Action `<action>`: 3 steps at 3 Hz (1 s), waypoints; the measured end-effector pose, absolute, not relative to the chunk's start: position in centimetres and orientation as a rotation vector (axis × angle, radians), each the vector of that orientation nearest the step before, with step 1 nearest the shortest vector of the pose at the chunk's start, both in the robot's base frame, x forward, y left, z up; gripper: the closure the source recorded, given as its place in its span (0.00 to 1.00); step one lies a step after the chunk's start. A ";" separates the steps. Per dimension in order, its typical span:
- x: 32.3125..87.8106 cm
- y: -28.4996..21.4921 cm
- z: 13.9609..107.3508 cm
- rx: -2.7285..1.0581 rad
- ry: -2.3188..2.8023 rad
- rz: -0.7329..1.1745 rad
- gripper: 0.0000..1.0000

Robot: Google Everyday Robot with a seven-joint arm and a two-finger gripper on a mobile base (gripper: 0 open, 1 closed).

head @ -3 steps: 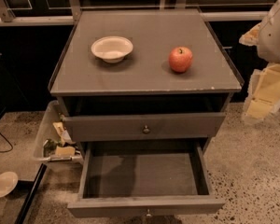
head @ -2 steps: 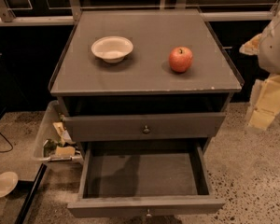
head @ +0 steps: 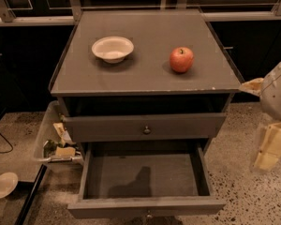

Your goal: Close middle drawer

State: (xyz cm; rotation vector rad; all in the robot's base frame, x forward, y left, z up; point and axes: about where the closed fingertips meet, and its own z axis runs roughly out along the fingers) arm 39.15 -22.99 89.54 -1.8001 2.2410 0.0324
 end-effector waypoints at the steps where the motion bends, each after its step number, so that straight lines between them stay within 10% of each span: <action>1: 37.4 -23.6 86.0 -1.824 2.194 0.086 0.17; 3: 34.9 -24.6 77.9 -1.876 2.147 0.181 0.64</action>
Offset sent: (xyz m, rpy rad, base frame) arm -0.0499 -0.0264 -0.1282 0.1212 -0.0039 0.1125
